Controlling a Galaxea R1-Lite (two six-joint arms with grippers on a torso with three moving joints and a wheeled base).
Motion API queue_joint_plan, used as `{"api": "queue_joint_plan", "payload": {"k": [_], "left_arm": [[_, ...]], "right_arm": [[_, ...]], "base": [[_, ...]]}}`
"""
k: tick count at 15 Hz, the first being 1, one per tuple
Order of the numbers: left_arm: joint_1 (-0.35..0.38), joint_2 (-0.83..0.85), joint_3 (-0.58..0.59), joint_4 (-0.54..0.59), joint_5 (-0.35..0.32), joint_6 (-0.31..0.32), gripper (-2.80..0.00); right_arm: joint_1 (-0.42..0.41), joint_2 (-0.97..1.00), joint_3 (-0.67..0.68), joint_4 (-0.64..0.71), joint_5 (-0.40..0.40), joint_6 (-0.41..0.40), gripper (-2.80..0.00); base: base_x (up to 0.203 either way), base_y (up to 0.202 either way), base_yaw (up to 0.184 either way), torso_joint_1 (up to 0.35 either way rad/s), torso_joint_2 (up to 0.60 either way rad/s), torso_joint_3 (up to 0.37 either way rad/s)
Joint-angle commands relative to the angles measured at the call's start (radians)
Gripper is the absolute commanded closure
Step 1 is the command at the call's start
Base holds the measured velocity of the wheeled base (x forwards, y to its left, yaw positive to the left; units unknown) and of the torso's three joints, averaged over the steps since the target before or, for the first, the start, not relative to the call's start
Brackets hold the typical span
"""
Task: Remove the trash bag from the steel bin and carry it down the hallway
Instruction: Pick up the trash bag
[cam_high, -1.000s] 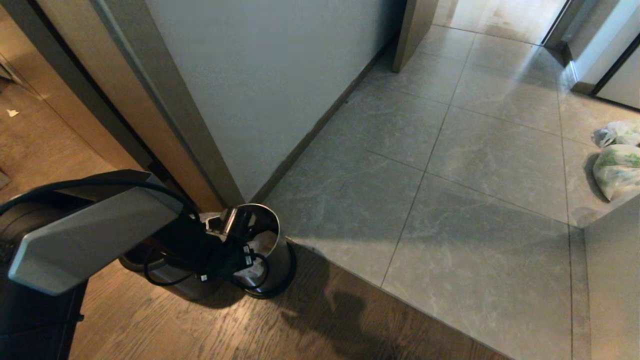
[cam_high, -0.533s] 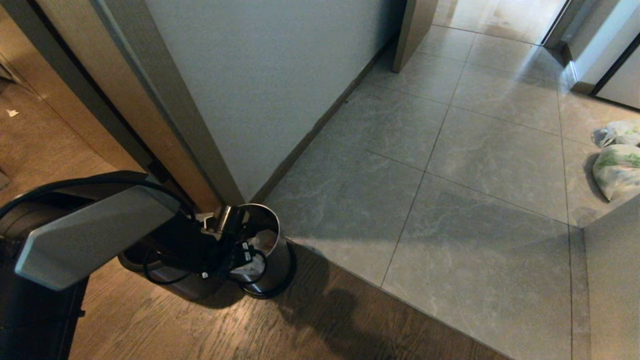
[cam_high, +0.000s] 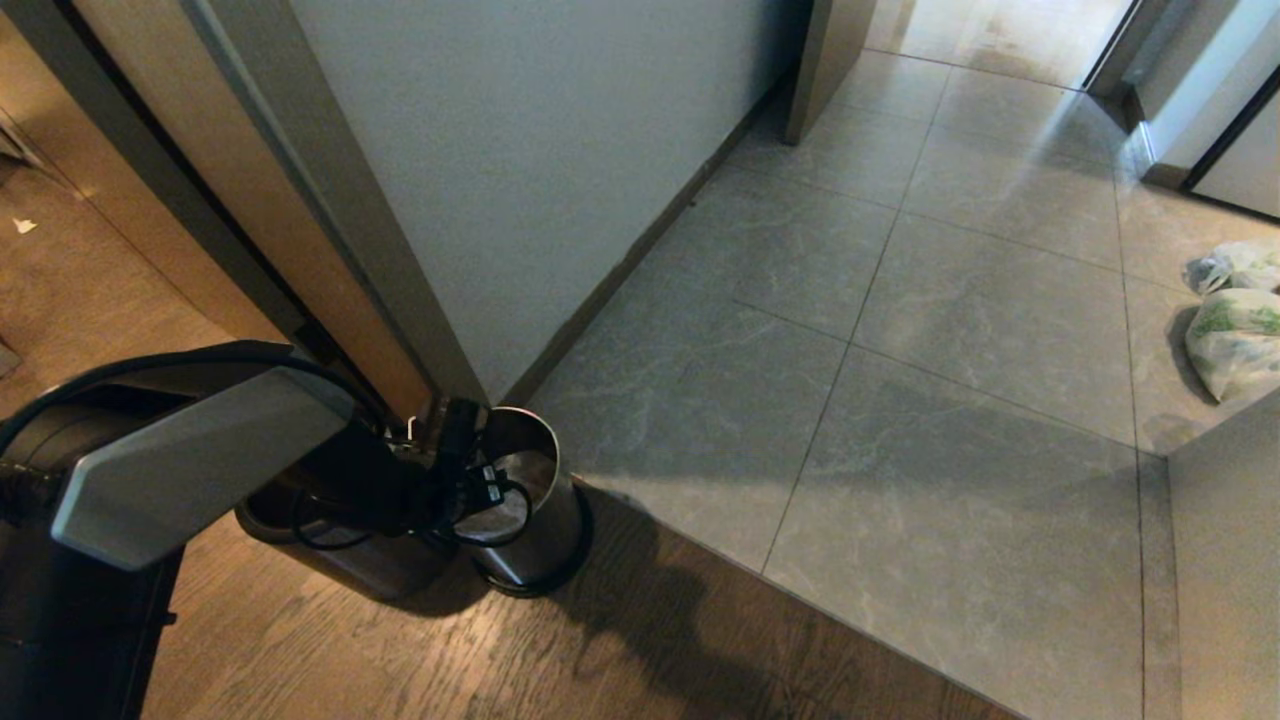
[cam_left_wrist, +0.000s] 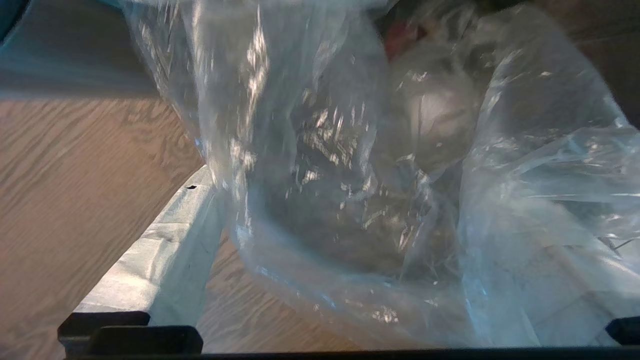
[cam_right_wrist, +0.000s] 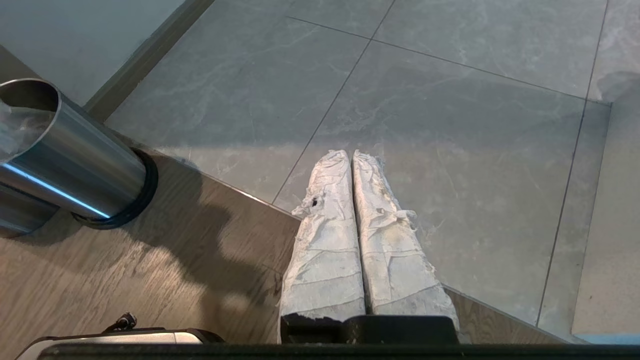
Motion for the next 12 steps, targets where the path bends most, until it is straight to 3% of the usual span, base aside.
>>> {"api": "queue_joint_plan", "payload": {"k": [1,3,12], "left_arm": [[0.005,0.008,-0.014,-0.004,-0.006,-0.002,-2.80],[0.012,0.014,-0.035,-0.005,-0.036,0.000,-2.80],[0.012,0.034,-0.046,-0.005,-0.037,0.002,-2.80]], "right_arm": [[0.000,-0.001,0.002,0.000,0.000,0.000,0.00],[0.000,-0.001,0.002,0.000,0.000,0.000,0.00],[0.000,-0.001,0.002,0.000,0.001,0.000,0.00]], "base": [[0.000,0.000,0.000,0.000,0.00,0.000],[0.000,0.000,0.000,0.000,0.00,0.000],[0.000,0.000,0.000,0.000,0.00,0.000]]}}
